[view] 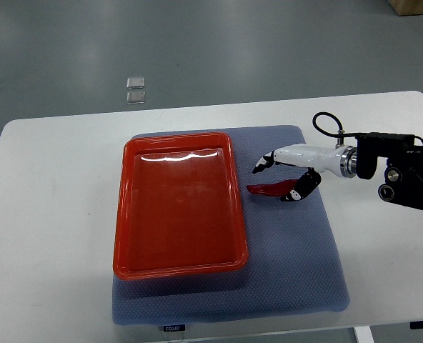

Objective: Place red pepper on red tray
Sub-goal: 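Close the right hand fingers around the red pepper, then carry the red pepper with the right hand over the red tray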

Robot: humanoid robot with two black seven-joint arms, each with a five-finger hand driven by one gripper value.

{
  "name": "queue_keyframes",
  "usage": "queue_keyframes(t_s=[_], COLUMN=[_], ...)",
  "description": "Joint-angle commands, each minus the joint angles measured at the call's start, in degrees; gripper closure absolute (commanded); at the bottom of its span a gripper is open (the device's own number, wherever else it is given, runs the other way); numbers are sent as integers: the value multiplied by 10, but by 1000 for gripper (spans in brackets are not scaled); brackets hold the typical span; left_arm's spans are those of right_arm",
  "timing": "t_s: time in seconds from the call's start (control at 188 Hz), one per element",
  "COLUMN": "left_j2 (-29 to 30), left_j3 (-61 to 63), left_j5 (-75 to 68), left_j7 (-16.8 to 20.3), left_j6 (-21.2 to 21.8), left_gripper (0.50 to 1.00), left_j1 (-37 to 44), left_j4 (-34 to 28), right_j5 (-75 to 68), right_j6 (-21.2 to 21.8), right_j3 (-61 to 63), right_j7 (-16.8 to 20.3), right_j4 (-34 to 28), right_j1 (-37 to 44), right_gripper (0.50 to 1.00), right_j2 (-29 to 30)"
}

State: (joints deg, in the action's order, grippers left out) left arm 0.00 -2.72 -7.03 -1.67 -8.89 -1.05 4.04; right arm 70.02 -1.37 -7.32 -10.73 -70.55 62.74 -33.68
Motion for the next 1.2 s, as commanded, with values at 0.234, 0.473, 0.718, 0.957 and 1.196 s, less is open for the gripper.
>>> queue_keyframes(t_s=[0.234,0.473,0.718,0.957,1.196], left_j2=[0,0,0,0,0], left_j3=[0,0,0,0,0], left_j5=[0,0,0,0,0], left_j7=[0,0,0,0,0], left_j6=[0,0,0,0,0], left_gripper=[500,500,500,500,500], left_j1=[0,0,0,0,0], left_j4=[0,0,0,0,0], right_j5=[26,50,73,99,109], right_j6=[-8,-12,-21,-29,-29], right_j3=[-6,-16,-16,-16,-16], right_j7=[11,12,22,24,24], right_j4=[9,16,26,40,46], right_j1=[-5,-7,-7,-10,-12], right_gripper=[765,765,779,871,944], right_j2=[19,25,30,38,40])
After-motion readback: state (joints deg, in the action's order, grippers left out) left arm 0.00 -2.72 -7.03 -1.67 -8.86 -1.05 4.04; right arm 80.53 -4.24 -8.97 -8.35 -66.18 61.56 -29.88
